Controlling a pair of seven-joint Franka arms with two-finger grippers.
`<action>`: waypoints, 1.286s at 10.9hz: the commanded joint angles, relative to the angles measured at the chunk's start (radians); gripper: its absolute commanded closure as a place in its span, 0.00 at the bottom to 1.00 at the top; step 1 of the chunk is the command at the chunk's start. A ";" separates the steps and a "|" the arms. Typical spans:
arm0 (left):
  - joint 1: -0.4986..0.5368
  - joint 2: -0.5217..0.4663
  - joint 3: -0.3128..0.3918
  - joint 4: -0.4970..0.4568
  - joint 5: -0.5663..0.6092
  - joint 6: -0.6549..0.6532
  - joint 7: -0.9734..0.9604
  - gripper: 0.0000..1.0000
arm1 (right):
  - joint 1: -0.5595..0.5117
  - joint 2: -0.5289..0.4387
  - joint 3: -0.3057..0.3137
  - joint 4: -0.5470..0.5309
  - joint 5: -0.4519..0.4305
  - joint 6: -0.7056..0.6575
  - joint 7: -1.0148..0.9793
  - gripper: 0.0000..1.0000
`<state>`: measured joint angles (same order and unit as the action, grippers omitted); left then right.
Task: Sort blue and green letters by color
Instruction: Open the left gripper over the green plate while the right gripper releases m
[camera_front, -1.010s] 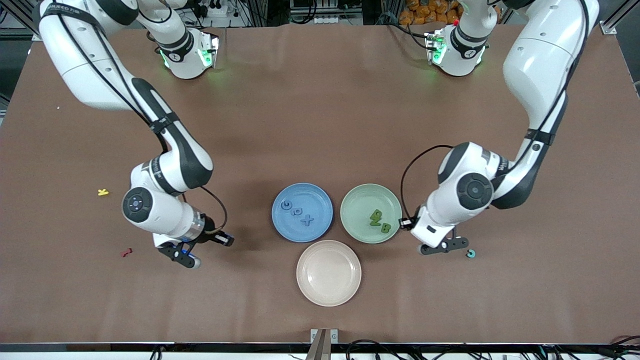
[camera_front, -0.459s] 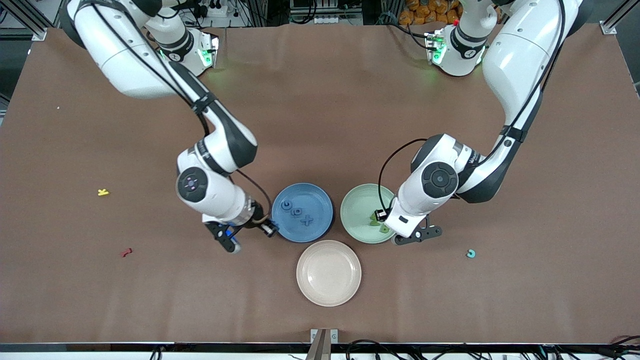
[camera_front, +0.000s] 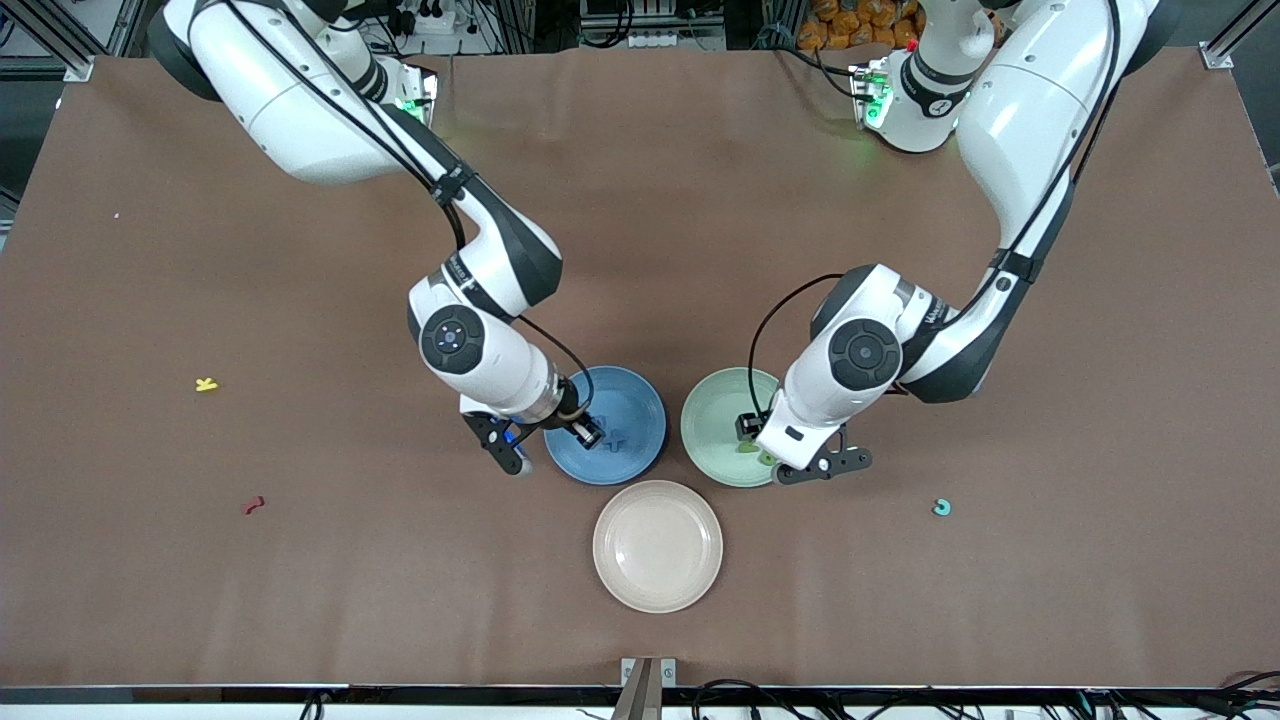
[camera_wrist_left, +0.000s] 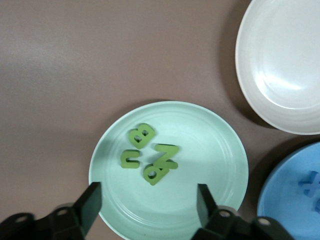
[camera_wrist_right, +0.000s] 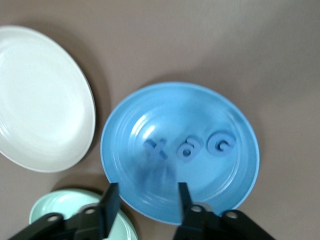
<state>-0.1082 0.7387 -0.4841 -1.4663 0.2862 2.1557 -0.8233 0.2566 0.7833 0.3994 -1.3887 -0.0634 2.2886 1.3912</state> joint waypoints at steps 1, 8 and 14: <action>-0.008 -0.005 0.013 0.017 -0.007 -0.017 -0.011 0.00 | 0.044 0.011 -0.022 0.020 -0.039 -0.005 0.035 0.00; 0.152 -0.010 0.029 0.009 0.065 -0.017 0.188 0.00 | -0.109 0.005 -0.054 0.022 -0.046 -0.052 -0.298 0.00; 0.384 -0.007 0.029 0.003 0.085 -0.017 0.553 0.00 | -0.232 -0.126 -0.082 -0.059 -0.050 -0.225 -0.723 0.00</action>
<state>0.1956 0.7375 -0.4417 -1.4561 0.3415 2.1497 -0.3882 0.0504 0.7668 0.3279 -1.3704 -0.1045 2.1093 0.7781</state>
